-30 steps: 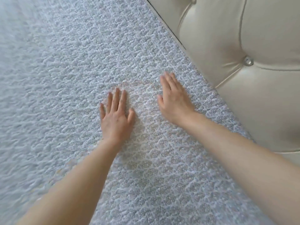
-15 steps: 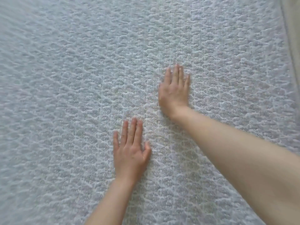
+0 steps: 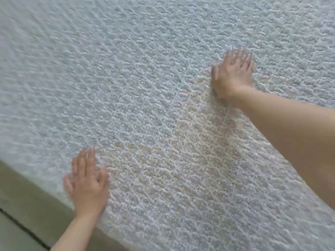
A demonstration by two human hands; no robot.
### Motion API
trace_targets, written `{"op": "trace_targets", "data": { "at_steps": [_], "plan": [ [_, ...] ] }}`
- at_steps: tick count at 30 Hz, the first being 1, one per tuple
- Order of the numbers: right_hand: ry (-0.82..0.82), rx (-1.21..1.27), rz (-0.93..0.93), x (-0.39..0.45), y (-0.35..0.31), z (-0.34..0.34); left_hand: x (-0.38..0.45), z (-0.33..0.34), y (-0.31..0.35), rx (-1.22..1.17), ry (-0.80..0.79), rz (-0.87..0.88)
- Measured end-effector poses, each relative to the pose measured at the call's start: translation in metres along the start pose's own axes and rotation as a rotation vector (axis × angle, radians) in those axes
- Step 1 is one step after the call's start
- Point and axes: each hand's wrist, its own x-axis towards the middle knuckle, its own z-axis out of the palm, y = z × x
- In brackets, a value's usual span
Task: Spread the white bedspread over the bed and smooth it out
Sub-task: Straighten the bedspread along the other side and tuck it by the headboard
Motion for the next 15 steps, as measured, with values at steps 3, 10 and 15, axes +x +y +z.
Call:
{"op": "trace_targets", "data": {
  "at_steps": [3,10,15],
  "plan": [
    [0.069,-0.016,-0.135,-0.044,-0.067,0.029,0.012,-0.001,-0.021,-0.113,0.095,-0.197],
    [-0.31,-0.015,-1.39,-0.208,-0.155,0.082,0.01,-0.005,-0.045,-0.63,0.324,-0.786],
    [0.028,0.021,-0.635,-0.073,-0.141,0.029,0.013,0.003,-0.058,-0.849,0.223,-1.157]
  ]
}}
